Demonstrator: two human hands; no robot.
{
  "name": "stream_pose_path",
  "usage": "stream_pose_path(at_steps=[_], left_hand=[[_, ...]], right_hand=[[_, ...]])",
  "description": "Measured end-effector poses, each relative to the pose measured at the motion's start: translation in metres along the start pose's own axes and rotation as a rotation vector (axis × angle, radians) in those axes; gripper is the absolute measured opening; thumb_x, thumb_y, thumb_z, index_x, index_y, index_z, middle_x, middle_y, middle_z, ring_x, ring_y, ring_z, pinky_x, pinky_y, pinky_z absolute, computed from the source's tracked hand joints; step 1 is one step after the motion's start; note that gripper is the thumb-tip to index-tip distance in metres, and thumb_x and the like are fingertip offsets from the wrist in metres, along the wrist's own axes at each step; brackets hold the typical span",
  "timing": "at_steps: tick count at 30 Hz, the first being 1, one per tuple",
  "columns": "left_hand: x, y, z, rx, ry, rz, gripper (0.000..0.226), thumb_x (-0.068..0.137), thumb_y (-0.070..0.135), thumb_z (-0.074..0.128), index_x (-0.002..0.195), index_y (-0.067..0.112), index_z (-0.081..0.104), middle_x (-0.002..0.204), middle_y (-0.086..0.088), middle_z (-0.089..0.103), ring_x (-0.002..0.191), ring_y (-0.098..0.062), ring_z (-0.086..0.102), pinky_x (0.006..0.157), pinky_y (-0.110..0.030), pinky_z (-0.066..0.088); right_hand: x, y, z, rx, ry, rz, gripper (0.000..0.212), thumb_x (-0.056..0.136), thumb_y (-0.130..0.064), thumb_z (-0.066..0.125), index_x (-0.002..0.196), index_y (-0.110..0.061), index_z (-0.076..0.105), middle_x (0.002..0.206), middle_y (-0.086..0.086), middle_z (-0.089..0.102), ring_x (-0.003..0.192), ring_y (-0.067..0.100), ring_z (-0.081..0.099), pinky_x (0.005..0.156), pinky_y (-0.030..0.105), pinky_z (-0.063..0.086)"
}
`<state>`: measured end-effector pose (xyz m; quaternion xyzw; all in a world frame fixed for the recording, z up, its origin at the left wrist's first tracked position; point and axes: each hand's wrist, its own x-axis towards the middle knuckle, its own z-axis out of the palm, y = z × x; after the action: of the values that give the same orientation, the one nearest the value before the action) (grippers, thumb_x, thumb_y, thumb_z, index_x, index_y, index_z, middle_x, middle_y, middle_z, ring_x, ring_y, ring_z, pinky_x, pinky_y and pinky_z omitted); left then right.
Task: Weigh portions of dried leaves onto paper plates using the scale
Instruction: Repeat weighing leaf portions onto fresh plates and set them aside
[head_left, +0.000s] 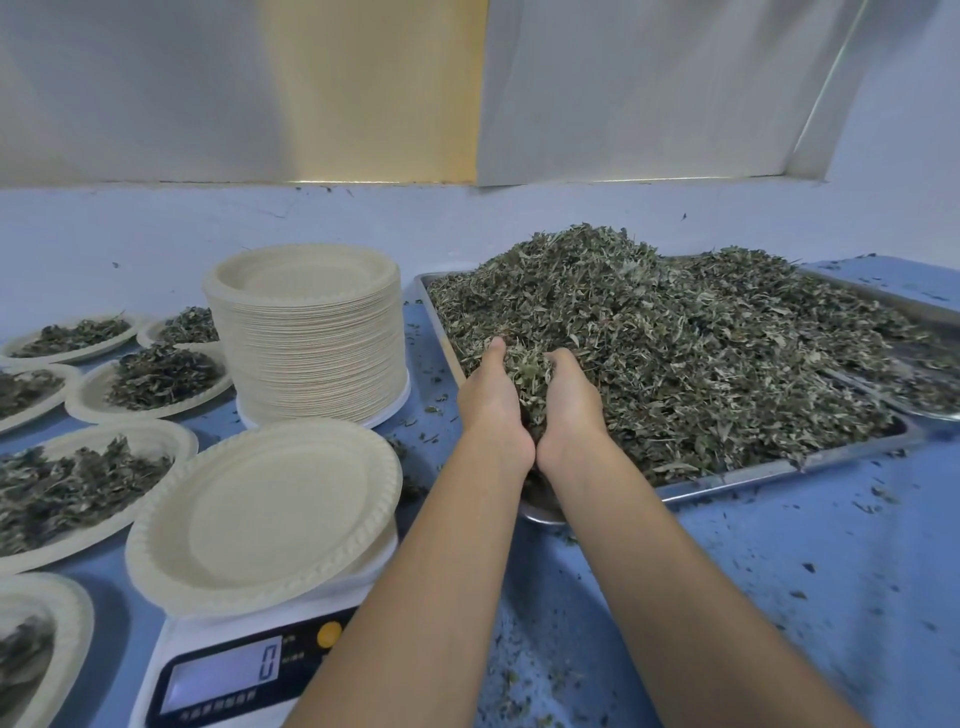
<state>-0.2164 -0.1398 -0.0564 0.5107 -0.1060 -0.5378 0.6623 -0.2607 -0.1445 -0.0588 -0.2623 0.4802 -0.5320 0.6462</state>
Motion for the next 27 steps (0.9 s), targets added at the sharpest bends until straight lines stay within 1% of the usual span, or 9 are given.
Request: stream_pose_path(at_steps=[2, 3, 6, 9, 13, 14, 17, 21, 27], left_hand=[[-0.006, 0.002, 0.000, 0.001, 0.007, 0.029, 0.024, 0.089, 0.039, 0.060, 0.093, 0.018, 0.050, 0.089, 0.003, 0.049, 0.087, -0.017, 0.052, 0.085, -0.036, 0.044], [-0.009, 0.004, 0.000, -0.004, 0.000, 0.041, 0.021, 0.090, 0.038, 0.059, 0.091, 0.020, 0.049, 0.091, 0.003, 0.050, 0.087, -0.016, 0.052, 0.082, -0.035, 0.042], [-0.014, 0.007, 0.000, -0.022, -0.045, 0.072, 0.022, 0.089, 0.036, 0.059, 0.102, 0.017, 0.062, 0.112, -0.004, 0.061, 0.105, -0.023, 0.057, 0.087, -0.039, 0.048], [-0.021, 0.016, -0.002, -0.046, -0.055, 0.131, 0.019, 0.089, 0.034, 0.058, 0.097, 0.019, 0.066, 0.109, -0.006, 0.066, 0.104, -0.025, 0.062, 0.090, -0.042, 0.051], [-0.036, 0.035, -0.015, -0.065, -0.033, 0.235, 0.020, 0.088, 0.030, 0.059, 0.100, 0.018, 0.069, 0.102, -0.004, 0.069, 0.097, -0.023, 0.065, 0.088, -0.041, 0.053], [-0.039, 0.040, -0.022, -0.077, -0.032, 0.257, 0.019, 0.088, 0.029, 0.059, 0.098, 0.018, 0.069, 0.096, -0.003, 0.071, 0.090, -0.021, 0.067, 0.084, -0.038, 0.055], [-0.048, 0.055, -0.047, -0.156, -0.039, 0.323, 0.014, 0.086, 0.023, 0.059, 0.081, 0.018, 0.070, 0.068, 0.000, 0.070, 0.059, -0.016, 0.066, 0.056, -0.025, 0.055], [-0.054, 0.075, -0.081, -0.235, 0.004, 0.392, 0.020, 0.085, 0.017, 0.059, 0.067, 0.017, 0.070, 0.058, 0.001, 0.068, 0.050, -0.014, 0.065, 0.048, -0.022, 0.051], [-0.051, 0.088, -0.121, -0.245, 0.076, 0.415, 0.018, 0.084, 0.016, 0.058, 0.068, 0.015, 0.066, 0.058, 0.002, 0.066, 0.060, -0.018, 0.064, 0.062, -0.028, 0.053]], right_hand=[[-0.002, 0.000, 0.000, 0.023, 0.009, -0.014, 0.020, 0.088, -0.021, 0.054, 0.070, -0.012, 0.057, 0.063, 0.002, 0.052, 0.060, 0.018, 0.045, 0.058, 0.027, 0.037], [-0.003, 0.000, 0.001, 0.044, 0.008, -0.023, 0.021, 0.088, -0.021, 0.054, 0.069, -0.012, 0.057, 0.063, 0.001, 0.053, 0.058, 0.018, 0.045, 0.058, 0.027, 0.038], [-0.009, -0.004, 0.004, 0.129, -0.005, -0.041, 0.021, 0.088, -0.019, 0.055, 0.070, -0.012, 0.062, 0.065, 0.002, 0.060, 0.059, 0.019, 0.054, 0.062, 0.029, 0.046], [-0.018, -0.009, 0.010, 0.187, -0.067, -0.064, 0.018, 0.087, -0.018, 0.054, 0.074, -0.012, 0.065, 0.068, 0.003, 0.063, 0.059, 0.020, 0.058, 0.058, 0.027, 0.049], [-0.038, -0.009, 0.028, 0.251, -0.202, -0.064, 0.015, 0.087, -0.019, 0.054, 0.086, -0.012, 0.067, 0.082, 0.006, 0.065, 0.075, 0.024, 0.062, 0.070, 0.033, 0.053], [-0.044, -0.007, 0.033, 0.261, -0.231, -0.057, 0.016, 0.086, -0.019, 0.054, 0.089, -0.012, 0.067, 0.085, 0.007, 0.065, 0.078, 0.024, 0.062, 0.073, 0.034, 0.053], [-0.062, 0.003, 0.053, 0.284, -0.324, -0.019, 0.017, 0.086, -0.019, 0.053, 0.095, -0.012, 0.066, 0.090, 0.009, 0.063, 0.081, 0.025, 0.061, 0.073, 0.034, 0.051], [-0.081, 0.023, 0.082, 0.313, -0.450, 0.061, 0.016, 0.086, -0.019, 0.052, 0.097, -0.014, 0.062, 0.094, 0.010, 0.060, 0.084, 0.025, 0.060, 0.069, 0.032, 0.049], [-0.092, 0.056, 0.109, 0.183, -0.456, 0.048, 0.015, 0.086, -0.020, 0.053, 0.088, -0.014, 0.067, 0.087, 0.008, 0.065, 0.080, 0.024, 0.062, 0.067, 0.031, 0.049]])
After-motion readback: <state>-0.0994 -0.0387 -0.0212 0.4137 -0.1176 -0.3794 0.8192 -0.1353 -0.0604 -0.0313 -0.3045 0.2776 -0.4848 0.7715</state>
